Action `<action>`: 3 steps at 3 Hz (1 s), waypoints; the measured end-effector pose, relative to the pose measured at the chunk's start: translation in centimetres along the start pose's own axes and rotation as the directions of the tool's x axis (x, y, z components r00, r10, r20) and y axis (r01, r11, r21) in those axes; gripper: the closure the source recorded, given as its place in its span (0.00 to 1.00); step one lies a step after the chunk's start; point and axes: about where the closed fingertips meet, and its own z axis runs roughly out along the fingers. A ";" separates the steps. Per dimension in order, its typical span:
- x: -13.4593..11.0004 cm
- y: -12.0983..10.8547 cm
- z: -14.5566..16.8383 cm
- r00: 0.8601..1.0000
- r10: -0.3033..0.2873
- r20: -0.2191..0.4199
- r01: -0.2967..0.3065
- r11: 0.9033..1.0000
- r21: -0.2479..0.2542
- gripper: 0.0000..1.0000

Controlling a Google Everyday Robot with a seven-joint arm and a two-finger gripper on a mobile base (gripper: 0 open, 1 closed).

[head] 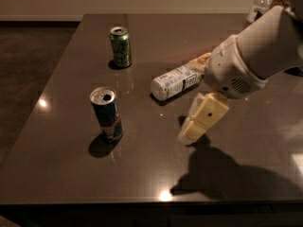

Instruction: Knock redbull can over

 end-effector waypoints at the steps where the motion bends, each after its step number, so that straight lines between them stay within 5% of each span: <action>1: -2.6 1.0 3.1 0.994 0.009 0.109 -0.006 1.000 -0.028 0.00; 3: -7.1 2.4 7.3 0.965 0.060 0.257 -0.041 0.996 -0.076 0.00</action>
Offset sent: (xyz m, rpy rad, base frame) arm 0.0054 0.1135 -0.0321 0.3086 0.0366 0.0363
